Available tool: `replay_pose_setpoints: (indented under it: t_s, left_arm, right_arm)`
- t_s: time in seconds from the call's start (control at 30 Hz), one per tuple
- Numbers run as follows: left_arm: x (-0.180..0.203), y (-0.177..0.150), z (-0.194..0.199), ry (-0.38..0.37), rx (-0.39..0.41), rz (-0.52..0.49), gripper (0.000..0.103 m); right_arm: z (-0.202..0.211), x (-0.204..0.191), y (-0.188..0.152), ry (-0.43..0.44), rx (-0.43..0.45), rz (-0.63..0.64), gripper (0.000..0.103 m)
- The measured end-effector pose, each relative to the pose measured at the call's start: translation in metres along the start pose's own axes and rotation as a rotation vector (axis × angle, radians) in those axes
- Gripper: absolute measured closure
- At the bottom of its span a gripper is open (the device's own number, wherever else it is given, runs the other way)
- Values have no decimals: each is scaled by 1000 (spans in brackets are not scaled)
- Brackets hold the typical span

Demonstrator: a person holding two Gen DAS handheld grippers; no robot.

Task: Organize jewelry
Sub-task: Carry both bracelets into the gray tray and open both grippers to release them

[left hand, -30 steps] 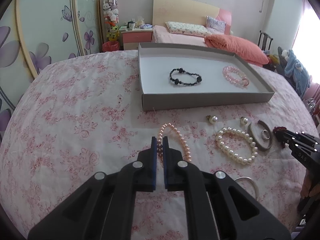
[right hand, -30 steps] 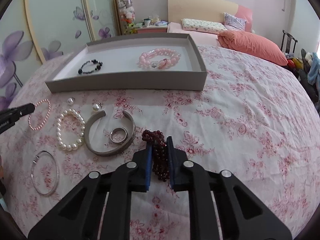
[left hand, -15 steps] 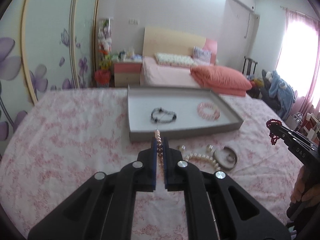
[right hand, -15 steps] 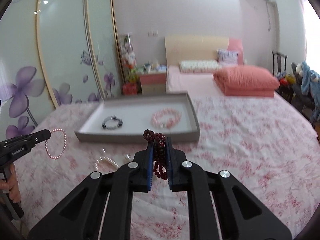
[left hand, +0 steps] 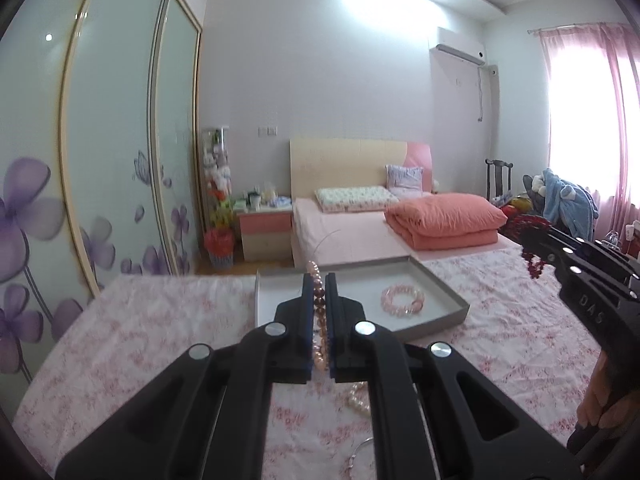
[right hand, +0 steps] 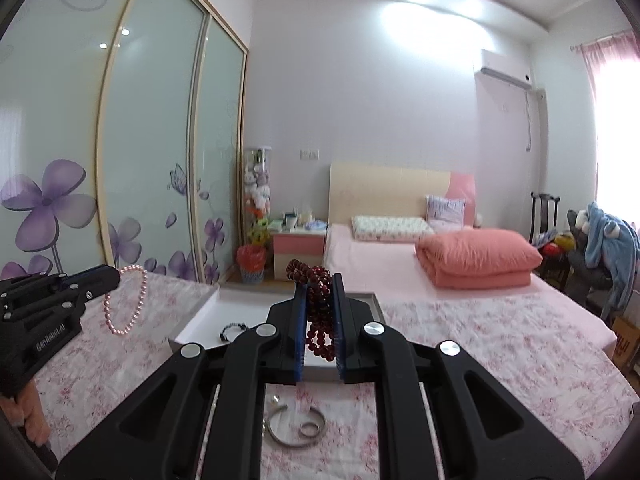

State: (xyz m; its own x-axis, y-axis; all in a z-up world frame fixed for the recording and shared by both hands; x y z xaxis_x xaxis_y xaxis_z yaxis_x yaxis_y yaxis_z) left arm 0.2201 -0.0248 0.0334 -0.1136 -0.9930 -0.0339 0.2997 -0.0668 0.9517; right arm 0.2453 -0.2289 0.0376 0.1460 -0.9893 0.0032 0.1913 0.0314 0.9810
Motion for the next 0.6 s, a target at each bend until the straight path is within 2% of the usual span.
replay_pose_setpoints:
  t_s: [0.6]
  left_arm:
    - [17,25,-32,31,68,34,97]
  right_arm:
    - [-31,6,13,0,61,-40,91]
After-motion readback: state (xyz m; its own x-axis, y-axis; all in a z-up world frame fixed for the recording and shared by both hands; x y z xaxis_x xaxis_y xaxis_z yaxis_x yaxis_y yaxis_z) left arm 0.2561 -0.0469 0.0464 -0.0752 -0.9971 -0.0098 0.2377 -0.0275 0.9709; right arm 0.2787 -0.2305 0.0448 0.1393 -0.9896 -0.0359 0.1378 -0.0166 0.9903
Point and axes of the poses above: each gripper's, at about its wrist camera, not at the fingertips, and z roughly against the way its jaws point, x to its right, y to its top, the point moved 3 cm from there along -z, roughly the way its jaws point, and after that the axes turned 1 degree about -z, right-handed, at the moved point
